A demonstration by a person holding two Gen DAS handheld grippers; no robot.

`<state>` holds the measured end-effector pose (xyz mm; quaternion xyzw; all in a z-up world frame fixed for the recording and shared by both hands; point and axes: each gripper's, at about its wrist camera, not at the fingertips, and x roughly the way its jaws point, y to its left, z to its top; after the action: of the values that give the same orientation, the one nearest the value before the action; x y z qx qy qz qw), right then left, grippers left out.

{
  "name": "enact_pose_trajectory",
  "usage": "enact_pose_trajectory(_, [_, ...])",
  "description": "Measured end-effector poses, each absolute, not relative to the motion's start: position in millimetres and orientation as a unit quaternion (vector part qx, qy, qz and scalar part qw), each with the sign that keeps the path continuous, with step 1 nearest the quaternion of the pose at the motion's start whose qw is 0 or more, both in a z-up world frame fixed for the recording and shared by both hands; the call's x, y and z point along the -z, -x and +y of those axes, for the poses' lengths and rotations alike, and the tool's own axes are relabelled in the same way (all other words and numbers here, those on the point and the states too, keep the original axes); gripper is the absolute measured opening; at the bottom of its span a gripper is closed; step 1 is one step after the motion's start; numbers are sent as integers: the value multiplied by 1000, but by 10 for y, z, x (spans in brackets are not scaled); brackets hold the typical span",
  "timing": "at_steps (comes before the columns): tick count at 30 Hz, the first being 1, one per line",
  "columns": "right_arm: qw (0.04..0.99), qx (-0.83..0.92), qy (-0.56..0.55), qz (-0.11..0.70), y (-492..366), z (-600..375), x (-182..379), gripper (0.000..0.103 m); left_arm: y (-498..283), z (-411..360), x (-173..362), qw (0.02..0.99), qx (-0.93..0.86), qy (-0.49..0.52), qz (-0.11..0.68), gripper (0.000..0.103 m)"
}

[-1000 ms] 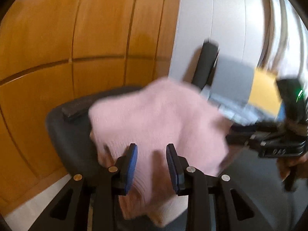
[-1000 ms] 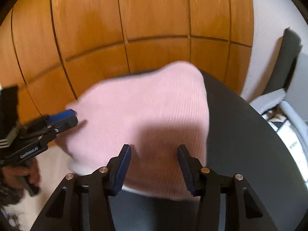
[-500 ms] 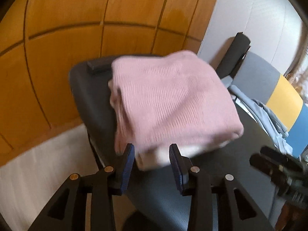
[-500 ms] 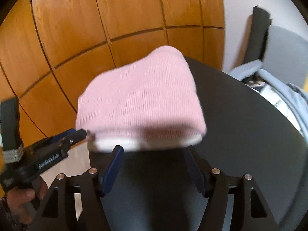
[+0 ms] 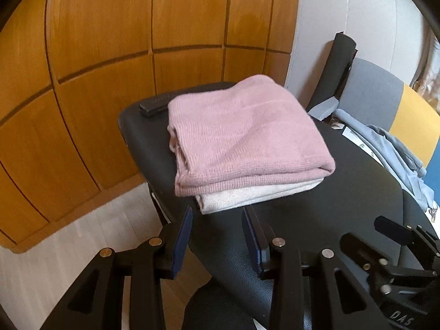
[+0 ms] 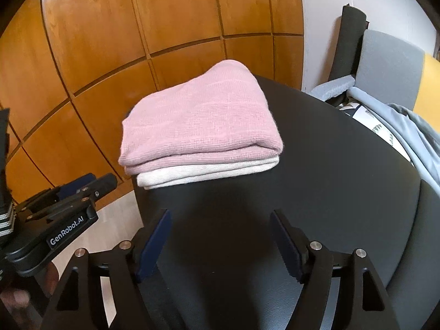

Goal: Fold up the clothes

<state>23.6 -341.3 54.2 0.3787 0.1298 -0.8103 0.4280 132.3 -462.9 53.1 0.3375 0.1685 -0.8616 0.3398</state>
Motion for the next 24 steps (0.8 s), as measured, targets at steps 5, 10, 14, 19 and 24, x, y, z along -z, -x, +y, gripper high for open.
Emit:
enact_pose_trajectory(5, [424, 811, -382, 131, -284, -3400, -530, 76, -1309, -4588, -560, 343, 864, -333, 155, 38])
enact_pose_trajectory(10, [413, 811, -394, 127, -258, -3375, -488, 76, -1329, -4508, -529, 343, 870, -327, 136, 38])
enact_pose_trajectory(14, [409, 813, -395, 127, -253, -3381, -496, 76, -1351, -4465, -542, 367, 867, -315, 119, 38])
enact_pose_trajectory(19, [412, 814, -389, 130, -296, -3389, -545, 76, -1390, -4541, -552, 365, 861, -319, 156, 38])
enact_pose_trajectory(24, [417, 812, -384, 136, -347, -3391, -578, 76, -1400, -4547, -551, 375, 855, -322, 158, 38])
